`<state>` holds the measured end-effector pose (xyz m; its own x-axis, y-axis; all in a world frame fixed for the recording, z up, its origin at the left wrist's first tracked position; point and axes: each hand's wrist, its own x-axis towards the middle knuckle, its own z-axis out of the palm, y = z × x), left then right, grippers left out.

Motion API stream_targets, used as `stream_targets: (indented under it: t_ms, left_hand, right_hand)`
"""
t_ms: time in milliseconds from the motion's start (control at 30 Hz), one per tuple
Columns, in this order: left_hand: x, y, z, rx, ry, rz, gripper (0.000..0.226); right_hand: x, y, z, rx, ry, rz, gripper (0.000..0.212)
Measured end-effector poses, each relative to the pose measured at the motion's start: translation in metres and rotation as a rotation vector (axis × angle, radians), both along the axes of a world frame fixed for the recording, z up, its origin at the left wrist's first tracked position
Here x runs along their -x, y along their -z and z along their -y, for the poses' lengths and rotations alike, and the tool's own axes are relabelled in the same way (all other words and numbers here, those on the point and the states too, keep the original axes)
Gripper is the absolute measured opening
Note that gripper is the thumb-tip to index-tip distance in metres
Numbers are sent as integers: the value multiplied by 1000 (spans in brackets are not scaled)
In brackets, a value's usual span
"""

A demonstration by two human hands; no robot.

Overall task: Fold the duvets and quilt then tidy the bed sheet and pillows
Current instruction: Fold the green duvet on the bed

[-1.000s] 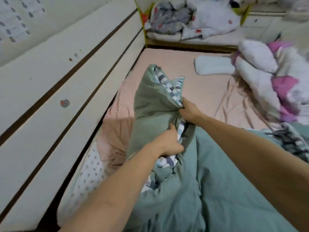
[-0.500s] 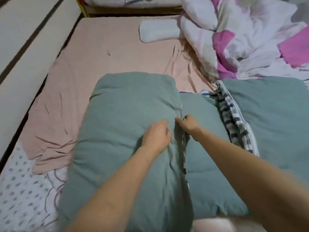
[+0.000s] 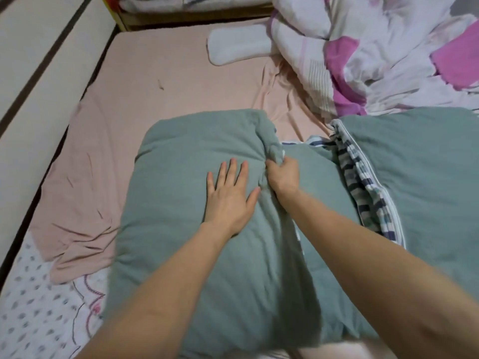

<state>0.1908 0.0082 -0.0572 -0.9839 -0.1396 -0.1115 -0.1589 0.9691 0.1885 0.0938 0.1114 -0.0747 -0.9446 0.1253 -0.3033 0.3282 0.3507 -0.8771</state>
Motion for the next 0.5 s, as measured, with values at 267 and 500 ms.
stream_targets:
  t_ms: [267,500]
  left_hand:
    - [3,31,-9,139,87,150,70]
    - [-9,15,9,117,52,201,69]
  right_hand:
    - [-12,42,-61,-112,-209,362,58]
    - [-72,24,-66,-14,-264,368,75]
